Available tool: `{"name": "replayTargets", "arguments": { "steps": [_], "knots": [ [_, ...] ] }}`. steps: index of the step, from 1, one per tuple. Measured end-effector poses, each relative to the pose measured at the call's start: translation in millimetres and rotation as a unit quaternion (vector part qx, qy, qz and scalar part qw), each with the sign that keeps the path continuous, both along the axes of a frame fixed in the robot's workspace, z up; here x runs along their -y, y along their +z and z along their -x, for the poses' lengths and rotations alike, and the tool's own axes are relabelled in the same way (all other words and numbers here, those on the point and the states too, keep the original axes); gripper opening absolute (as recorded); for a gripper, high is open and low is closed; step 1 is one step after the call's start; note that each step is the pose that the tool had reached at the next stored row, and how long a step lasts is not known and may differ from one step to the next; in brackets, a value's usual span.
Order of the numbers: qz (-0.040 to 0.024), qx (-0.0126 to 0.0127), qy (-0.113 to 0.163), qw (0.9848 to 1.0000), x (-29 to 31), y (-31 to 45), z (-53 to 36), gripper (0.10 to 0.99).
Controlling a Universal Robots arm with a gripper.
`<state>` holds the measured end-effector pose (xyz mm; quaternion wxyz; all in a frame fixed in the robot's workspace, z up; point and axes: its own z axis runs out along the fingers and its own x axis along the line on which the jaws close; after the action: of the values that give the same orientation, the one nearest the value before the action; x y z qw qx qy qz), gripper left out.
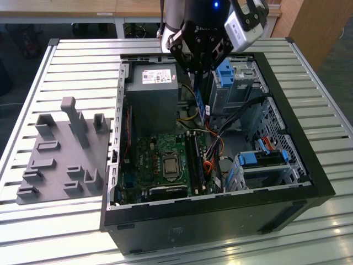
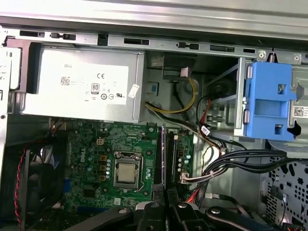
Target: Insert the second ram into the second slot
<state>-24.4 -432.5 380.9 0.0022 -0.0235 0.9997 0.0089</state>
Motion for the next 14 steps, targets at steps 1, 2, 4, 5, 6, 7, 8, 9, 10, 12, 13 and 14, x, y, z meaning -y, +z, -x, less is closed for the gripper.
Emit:
{"name": "replayTargets", "arguments": {
  "steps": [1, 2, 4, 5, 6, 7, 8, 9, 10, 12, 13, 14],
  "knots": [
    [0.0, 0.0, -0.003, 1.0, 0.1, -0.2, 0.0, 0.137],
    [0.0, 0.0, -0.005, 1.0, 0.2, -0.5, 0.1, 0.137],
    [-0.0001, -0.0003, -0.009, 1.0, 0.6, -1.5, 0.0, 0.137],
    [0.0, -0.0005, -0.011, 0.9999, 0.7, -2.0, 0.0, 0.137],
    [0.0, -0.0005, -0.015, 0.9999, 0.8, -2.6, 0.0, 0.137],
    [0.0, -0.0005, -0.018, 0.9998, 0.9, -3.4, 0.0, 0.137],
    [0.0001, -0.0005, -0.02, 0.9998, 1.0, -4.0, 0.0, 0.137],
    [0.0001, -0.0005, -0.021, 0.9998, 1.2, -4.8, 0.0, 0.137],
    [0.0001, -0.0005, -0.021, 0.9998, 1.4, -5.2, 0.0, 0.137],
    [0.0002, -0.0007, -0.021, 0.9998, 1.5, -6.0, 0.0, 0.137],
    [0.0001, -0.0007, -0.021, 0.9998, 1.5, -6.4, 0.0, 0.137],
    [0.0001, -0.0008, -0.021, 0.9998, 1.6, -6.8, 0.0, 0.137]
  ]
}}
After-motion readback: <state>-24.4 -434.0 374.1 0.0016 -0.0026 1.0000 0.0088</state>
